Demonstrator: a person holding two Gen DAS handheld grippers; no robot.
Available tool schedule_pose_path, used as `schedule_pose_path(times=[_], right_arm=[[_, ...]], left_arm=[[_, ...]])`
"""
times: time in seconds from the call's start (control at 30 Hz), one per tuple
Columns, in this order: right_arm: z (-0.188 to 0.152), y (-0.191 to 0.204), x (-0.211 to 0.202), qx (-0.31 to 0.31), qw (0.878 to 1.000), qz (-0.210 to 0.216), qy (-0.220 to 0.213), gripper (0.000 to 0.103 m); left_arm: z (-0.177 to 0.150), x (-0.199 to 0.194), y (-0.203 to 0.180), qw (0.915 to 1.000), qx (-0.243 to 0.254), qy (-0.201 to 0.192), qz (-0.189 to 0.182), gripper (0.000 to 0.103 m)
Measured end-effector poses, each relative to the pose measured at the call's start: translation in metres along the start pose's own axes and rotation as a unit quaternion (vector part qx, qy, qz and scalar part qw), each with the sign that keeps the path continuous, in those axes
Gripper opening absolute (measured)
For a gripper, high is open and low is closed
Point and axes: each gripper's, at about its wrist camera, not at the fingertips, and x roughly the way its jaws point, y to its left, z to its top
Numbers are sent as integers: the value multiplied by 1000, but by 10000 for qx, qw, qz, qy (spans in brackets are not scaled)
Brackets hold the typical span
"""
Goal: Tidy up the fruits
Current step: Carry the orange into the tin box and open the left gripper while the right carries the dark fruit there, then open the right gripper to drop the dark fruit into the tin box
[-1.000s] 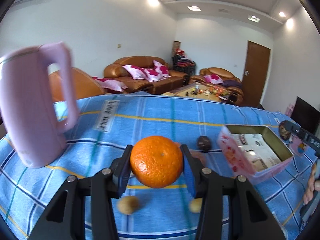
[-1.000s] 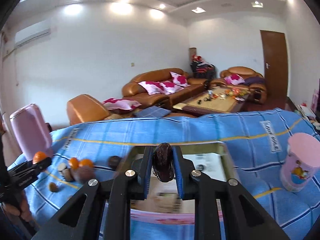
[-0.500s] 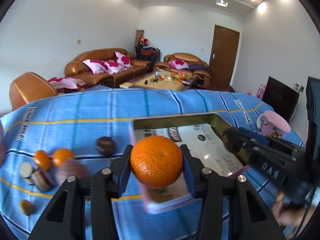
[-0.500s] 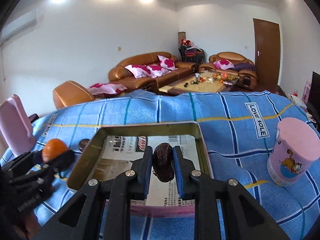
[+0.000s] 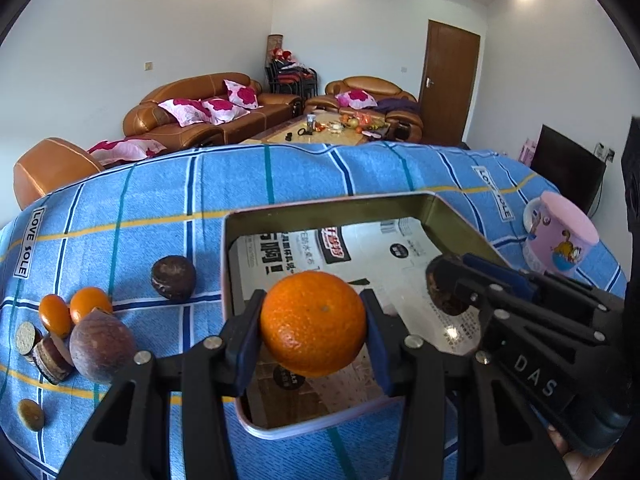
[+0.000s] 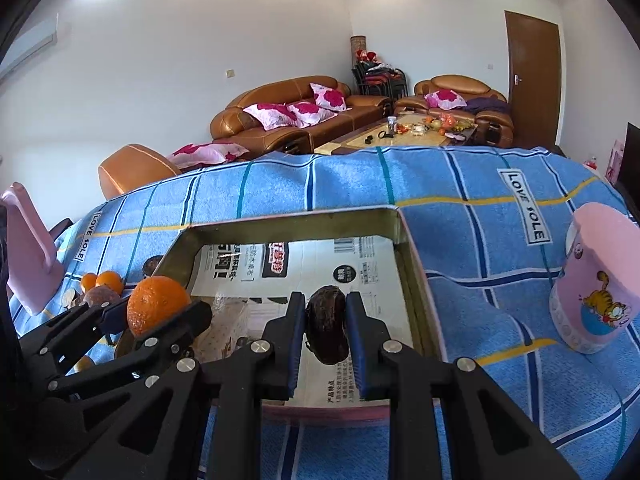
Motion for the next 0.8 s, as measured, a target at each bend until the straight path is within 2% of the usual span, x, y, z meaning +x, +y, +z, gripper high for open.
schedule_pose_path(times=[0.37, 0.53, 0.6, 0.67, 0.73, 0.77, 0.8], right_arm=[[-2, -2, 2, 120, 9999, 28, 54, 23], [0, -7, 1, 400, 9989, 238, 88, 23], [1, -10, -3, 528, 9979, 372, 19, 23], [3, -11, -9, 584, 9971, 461, -133, 23], [6, -12, -17, 642, 9958, 550, -357, 23], [7, -13, -22, 688, 9947, 585, -499, 29], [7, -14, -24, 719, 9939, 605, -582, 35]], left_arm=[[-2, 4, -1, 9999, 69, 78, 69, 49], [-2, 6, -2, 9999, 70, 72, 126, 50], [-2, 4, -4, 9998, 137, -5, 165, 57], [-3, 1, -7, 9995, 207, -114, 214, 78], [-3, -4, -9, 9991, 265, -241, 244, 86], [-4, -6, -10, 9988, 286, -299, 267, 95], [-4, -10, -11, 9982, 299, -409, 312, 98]])
